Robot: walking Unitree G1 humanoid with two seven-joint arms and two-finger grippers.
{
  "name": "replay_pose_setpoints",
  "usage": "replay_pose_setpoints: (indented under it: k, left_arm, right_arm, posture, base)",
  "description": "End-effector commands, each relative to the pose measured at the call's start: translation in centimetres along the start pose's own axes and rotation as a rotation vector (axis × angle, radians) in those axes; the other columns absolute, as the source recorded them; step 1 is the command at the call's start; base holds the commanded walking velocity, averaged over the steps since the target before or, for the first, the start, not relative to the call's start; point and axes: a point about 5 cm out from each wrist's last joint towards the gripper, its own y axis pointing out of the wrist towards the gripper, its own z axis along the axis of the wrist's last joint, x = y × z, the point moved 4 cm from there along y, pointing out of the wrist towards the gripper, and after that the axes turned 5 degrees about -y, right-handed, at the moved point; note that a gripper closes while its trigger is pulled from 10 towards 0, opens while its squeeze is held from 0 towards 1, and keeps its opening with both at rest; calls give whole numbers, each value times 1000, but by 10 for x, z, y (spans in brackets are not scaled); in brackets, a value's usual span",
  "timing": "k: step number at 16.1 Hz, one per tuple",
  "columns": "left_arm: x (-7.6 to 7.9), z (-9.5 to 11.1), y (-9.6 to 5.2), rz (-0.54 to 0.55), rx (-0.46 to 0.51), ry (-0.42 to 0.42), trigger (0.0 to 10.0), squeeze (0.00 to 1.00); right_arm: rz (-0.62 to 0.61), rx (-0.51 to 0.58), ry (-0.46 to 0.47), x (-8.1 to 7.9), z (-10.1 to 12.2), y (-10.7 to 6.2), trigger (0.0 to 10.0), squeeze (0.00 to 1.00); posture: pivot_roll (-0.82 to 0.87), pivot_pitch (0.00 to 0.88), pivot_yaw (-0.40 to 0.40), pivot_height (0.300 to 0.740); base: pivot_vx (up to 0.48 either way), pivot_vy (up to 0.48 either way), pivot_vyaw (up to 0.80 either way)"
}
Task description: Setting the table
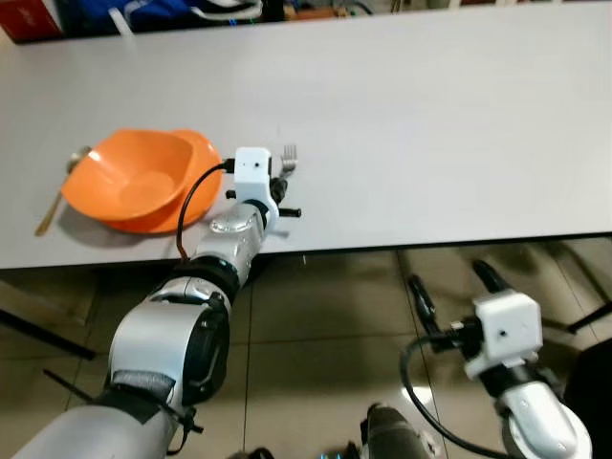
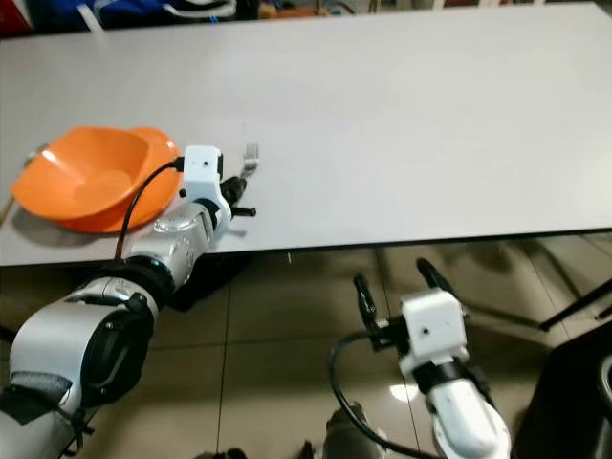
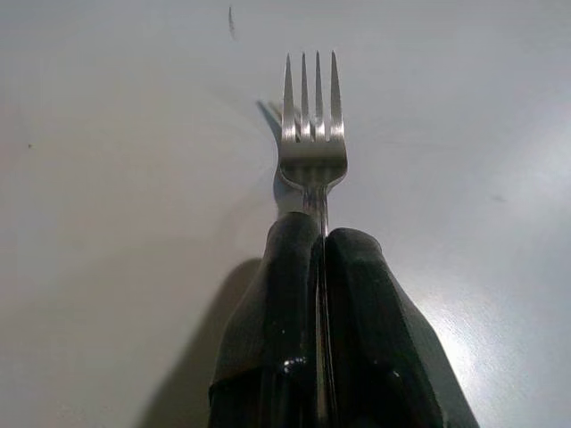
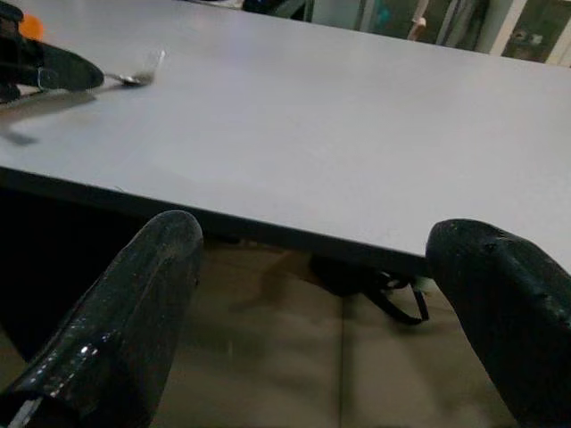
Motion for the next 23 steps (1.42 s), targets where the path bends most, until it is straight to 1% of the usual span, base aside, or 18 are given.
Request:
replay_pose_setpoints:
  k: [1, 2, 3, 4, 6, 13, 14, 16, 17, 18, 23]
  left_arm:
    - [-11, -10, -3, 41, -28, -3, 0, 0]
    - [-17, -9, -4, 67, -20, 21, 0, 0]
    - [-21, -8, -4, 86, -15, 26, 0, 0]
    - [-25, -7, -5, 111, -7, 74, 0, 0]
    - [-27, -7, -5, 133, -4, 88, 0, 0]
    - [-24, -13, -5, 156, -13, 61, 0, 0]
    - [-23, -14, -5, 161, -17, 55, 10000, 0]
    - [-21, -17, -5, 164, -24, 46, 10000, 0]
    - [-21, -17, -5, 166, -25, 45, 10000, 224]
    - [-21, -18, -5, 170, -28, 37, 10000, 1000]
    - [-16, -21, -4, 163, -41, 16, 10000, 1000]
  right_arm:
    - [-1, -2, 1, 2, 3, -3, 10000, 0]
    - [-5, -12, -5, 4, 4, -7, 10000, 0]
    - [-6, -17, -7, 6, 3, -8, 10000, 0]
    - [-5, -25, -9, 7, 3, -9, 10000, 0]
    - [2, -34, -10, 7, 4, -9, 10000, 0]
    - [10, -43, 1, 1, 6, -13, 10000, 0]
    - [11, -47, 4, 0, 6, -14, 10000, 0]
    - [10, -51, 5, 0, 6, -15, 10000, 0]
    - [10, -52, 6, 0, 6, -15, 10000, 0]
    - [11, -53, 7, -1, 6, -15, 10000, 0]
    - [11, -54, 14, -3, 6, -12, 10000, 0]
  posture:
    - [-488, 216, 110, 740]
    - [-485, 227, 102, 740]
    - [-482, 229, 99, 740]
    - [-479, 232, 98, 740]
    - [-471, 235, 99, 740]
    - [-479, 240, 112, 740]
    - [-479, 243, 113, 740]
    - [-478, 244, 115, 740]
    - [-477, 246, 116, 740]
    - [-476, 247, 117, 740]
    - [-470, 242, 125, 740]
  base:
    - [0, 0, 0]
    - [0, 0, 0]
    - [0, 0, 0]
    - [0, 0, 0]
    - [0, 0, 0]
    - [0, 0, 0]
    - [0, 0, 0]
    - [0, 0, 0]
    - [0, 0, 0]
    - [0, 0, 0]
    - [0, 0, 0]
